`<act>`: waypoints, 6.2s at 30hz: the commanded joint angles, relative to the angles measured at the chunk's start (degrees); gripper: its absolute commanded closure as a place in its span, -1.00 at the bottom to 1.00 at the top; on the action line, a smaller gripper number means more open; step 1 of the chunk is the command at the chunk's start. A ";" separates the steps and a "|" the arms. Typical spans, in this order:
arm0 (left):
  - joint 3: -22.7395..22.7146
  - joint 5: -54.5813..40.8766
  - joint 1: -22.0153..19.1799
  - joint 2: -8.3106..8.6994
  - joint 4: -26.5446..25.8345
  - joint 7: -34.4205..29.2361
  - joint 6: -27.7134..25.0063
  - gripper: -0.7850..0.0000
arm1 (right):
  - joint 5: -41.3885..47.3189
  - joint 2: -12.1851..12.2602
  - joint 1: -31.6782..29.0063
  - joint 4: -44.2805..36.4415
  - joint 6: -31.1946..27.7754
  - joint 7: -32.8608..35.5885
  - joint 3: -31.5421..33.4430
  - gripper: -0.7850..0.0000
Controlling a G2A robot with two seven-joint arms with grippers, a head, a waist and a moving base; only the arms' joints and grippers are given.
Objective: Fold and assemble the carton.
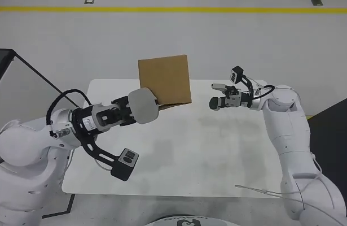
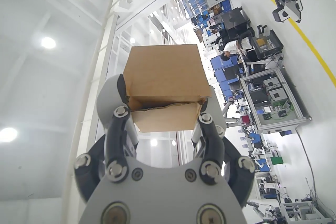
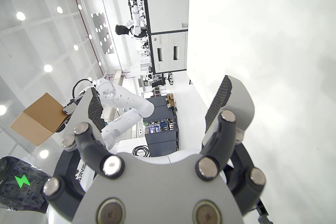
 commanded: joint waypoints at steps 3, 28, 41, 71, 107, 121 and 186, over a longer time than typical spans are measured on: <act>0.13 -0.36 -0.14 0.10 0.32 0.57 1.01 1.00 | 0.01 0.00 0.00 0.00 0.00 0.00 0.00 -1.00; 1.94 -23.41 0.62 -0.49 6.03 -9.81 -12.15 1.00 | 0.01 0.00 0.00 0.00 0.00 0.00 0.00 -1.00; 2.45 -35.95 0.98 -0.90 8.55 -18.20 -20.69 1.00 | 0.01 0.00 0.00 0.00 0.00 0.00 0.00 -1.00; -2.81 -106.11 1.51 -0.95 16.35 -57.53 -40.42 1.00 | 0.01 0.00 0.00 0.00 0.00 0.00 0.00 -1.00; 1.69 -154.01 1.49 0.73 25.22 -74.65 -40.67 1.00 | 0.01 0.00 0.00 0.00 0.00 0.00 0.00 -1.00; 0.61 -171.43 1.47 1.51 24.72 -84.69 -33.99 1.00 | 0.01 0.00 0.00 0.00 0.00 0.00 0.00 -1.00; 1.58 -230.61 15.04 0.76 13.51 -95.63 15.93 1.00 | 0.01 0.00 0.00 0.00 0.00 0.00 0.00 -1.00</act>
